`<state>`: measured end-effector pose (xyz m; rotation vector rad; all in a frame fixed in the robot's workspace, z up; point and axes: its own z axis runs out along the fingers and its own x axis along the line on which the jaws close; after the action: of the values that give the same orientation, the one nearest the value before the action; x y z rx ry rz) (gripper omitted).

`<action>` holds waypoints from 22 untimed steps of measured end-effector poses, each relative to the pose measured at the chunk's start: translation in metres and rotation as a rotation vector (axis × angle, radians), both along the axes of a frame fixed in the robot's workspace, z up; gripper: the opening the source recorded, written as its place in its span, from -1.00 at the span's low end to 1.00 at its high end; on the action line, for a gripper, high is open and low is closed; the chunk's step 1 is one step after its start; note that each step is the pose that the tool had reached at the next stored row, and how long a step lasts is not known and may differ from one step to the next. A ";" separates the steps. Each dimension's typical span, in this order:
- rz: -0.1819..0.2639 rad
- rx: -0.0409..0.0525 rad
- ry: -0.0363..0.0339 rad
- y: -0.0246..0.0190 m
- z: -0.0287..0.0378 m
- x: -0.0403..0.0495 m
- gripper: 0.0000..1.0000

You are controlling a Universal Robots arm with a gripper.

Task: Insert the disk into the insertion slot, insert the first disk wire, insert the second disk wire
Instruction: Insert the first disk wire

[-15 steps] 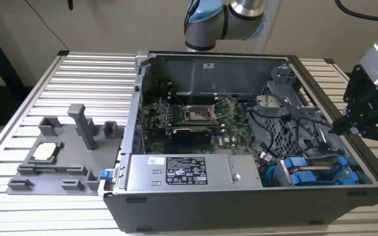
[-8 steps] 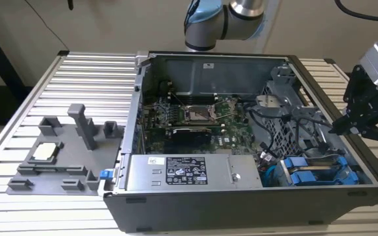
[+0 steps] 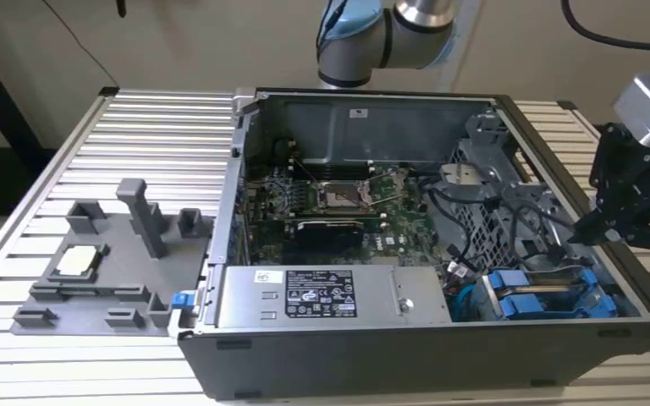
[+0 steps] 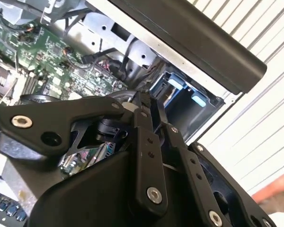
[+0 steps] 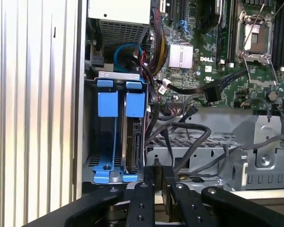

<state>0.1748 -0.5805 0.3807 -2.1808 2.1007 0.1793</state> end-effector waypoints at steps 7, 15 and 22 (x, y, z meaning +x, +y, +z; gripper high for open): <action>0.000 -0.0578 -0.0020 0.0024 -0.0051 -0.0022 -0.62; -0.002 -0.0756 -0.0150 0.0038 -0.0160 -0.0058 -0.62; -0.003 -0.0814 -0.0295 0.0040 -0.0221 -0.0070 -0.62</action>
<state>0.1678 -0.5765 0.3586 -2.2106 2.1312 0.0619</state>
